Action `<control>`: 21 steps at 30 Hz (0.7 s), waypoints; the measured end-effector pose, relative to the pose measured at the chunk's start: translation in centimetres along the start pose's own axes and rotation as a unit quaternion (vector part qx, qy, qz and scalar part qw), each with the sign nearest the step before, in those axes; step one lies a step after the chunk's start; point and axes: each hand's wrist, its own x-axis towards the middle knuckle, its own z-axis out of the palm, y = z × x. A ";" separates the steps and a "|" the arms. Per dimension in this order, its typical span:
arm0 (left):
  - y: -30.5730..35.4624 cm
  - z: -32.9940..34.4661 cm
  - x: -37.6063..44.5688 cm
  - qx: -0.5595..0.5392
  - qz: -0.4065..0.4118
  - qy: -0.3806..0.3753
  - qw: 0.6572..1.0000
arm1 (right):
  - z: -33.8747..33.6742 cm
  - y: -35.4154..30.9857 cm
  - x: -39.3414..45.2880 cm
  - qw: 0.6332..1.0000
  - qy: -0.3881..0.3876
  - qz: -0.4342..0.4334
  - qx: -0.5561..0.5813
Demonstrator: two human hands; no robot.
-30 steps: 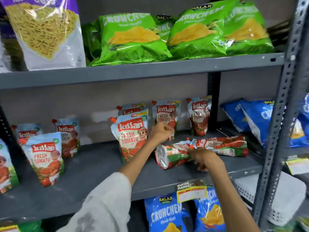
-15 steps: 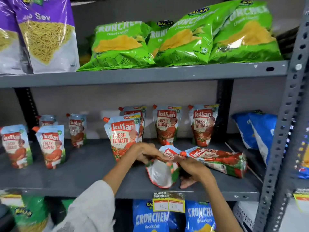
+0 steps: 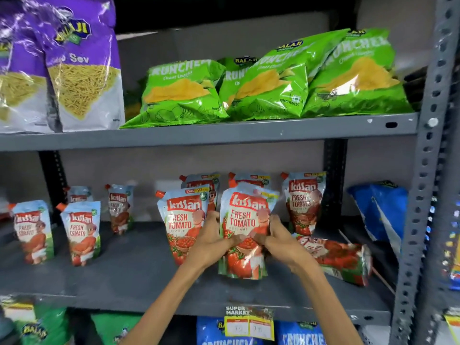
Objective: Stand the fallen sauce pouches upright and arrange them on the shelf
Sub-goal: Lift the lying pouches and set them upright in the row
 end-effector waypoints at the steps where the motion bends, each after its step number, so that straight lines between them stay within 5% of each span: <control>1: 0.2 0.0 0.2 -0.010 0.027 0.014 0.999 | 0.0 -0.5 0.6 0.999 0.012 -0.032 -0.018; 6: -1.0 1.2 2.4 -0.042 0.102 0.061 0.992 | 0.2 0.3 2.3 0.984 0.064 -0.144 -0.082; 16: -5.9 3.8 2.8 -0.071 0.068 0.066 0.993 | 0.7 5.4 4.1 0.987 0.055 -0.093 -0.122; 19: -5.1 6.0 0.7 -0.031 0.066 0.203 0.976 | -1.3 5.3 3.7 0.983 0.044 -0.069 -0.166; 21: -3.9 7.7 -0.7 -0.022 0.076 0.264 0.961 | -3.6 4.4 3.7 0.965 0.115 -0.080 -0.223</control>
